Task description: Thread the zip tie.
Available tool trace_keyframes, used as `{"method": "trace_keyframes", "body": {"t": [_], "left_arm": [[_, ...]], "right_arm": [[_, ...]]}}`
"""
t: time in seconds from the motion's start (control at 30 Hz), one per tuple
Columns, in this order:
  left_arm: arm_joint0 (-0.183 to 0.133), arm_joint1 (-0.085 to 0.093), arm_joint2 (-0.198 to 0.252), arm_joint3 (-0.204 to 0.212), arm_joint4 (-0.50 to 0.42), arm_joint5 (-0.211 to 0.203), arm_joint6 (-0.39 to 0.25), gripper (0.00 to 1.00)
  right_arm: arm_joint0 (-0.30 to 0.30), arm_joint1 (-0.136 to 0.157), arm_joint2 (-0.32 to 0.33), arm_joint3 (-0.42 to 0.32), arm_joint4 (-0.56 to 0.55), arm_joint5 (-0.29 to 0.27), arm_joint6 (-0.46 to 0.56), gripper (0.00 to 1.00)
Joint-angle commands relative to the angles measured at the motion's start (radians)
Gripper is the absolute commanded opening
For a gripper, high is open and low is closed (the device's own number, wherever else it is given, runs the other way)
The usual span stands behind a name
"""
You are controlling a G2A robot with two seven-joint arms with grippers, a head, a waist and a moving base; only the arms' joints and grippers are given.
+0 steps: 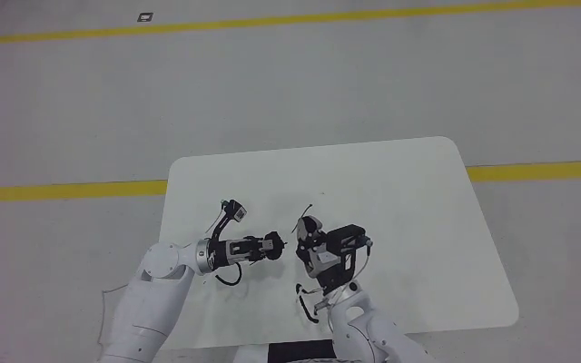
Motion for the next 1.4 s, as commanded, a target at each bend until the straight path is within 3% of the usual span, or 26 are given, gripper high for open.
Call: {"method": "trace_keyframes", "body": {"t": [0.0,1.37], "left_arm": [[0.000,0.000,0.000,0.000,0.000,0.000,0.000,0.00],[0.000,0.000,0.000,0.000,0.000,0.000,0.000,0.00]], "right_arm": [[0.000,0.000,0.000,0.002,-0.007,-0.002,0.005,0.00],[-0.012,0.002,0.004,0.004,-0.028,-0.051,0.078,0.00]]}}
